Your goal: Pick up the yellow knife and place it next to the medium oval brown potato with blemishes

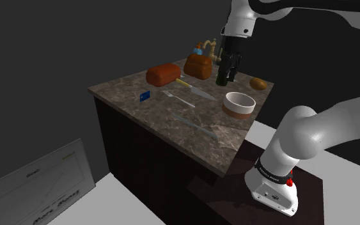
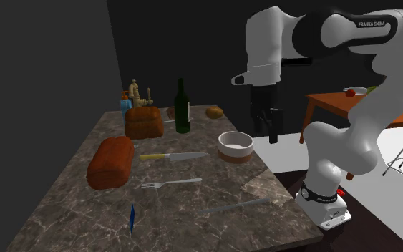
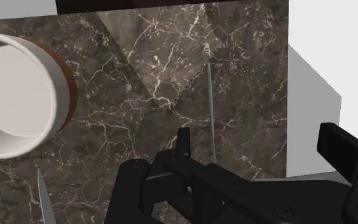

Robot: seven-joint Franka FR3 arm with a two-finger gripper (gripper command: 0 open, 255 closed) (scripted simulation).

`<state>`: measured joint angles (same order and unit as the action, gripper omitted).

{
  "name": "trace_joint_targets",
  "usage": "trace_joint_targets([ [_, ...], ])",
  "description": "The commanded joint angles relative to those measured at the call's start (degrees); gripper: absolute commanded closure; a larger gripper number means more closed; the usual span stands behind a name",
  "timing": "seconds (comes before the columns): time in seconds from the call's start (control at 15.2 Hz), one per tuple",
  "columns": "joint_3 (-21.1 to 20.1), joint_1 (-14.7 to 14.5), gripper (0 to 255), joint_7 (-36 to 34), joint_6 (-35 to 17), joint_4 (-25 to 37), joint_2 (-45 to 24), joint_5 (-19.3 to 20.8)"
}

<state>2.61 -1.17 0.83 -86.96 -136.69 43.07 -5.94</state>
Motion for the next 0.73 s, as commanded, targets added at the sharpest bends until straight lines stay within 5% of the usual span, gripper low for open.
trace_joint_targets([
  [0.0,0.0,0.0,0,0.0,0.0,0.0,0.0,0.0],
  [0.66,6.3,2.6,0,8.9,-15.6,0.2,-14.0,5.5],
])
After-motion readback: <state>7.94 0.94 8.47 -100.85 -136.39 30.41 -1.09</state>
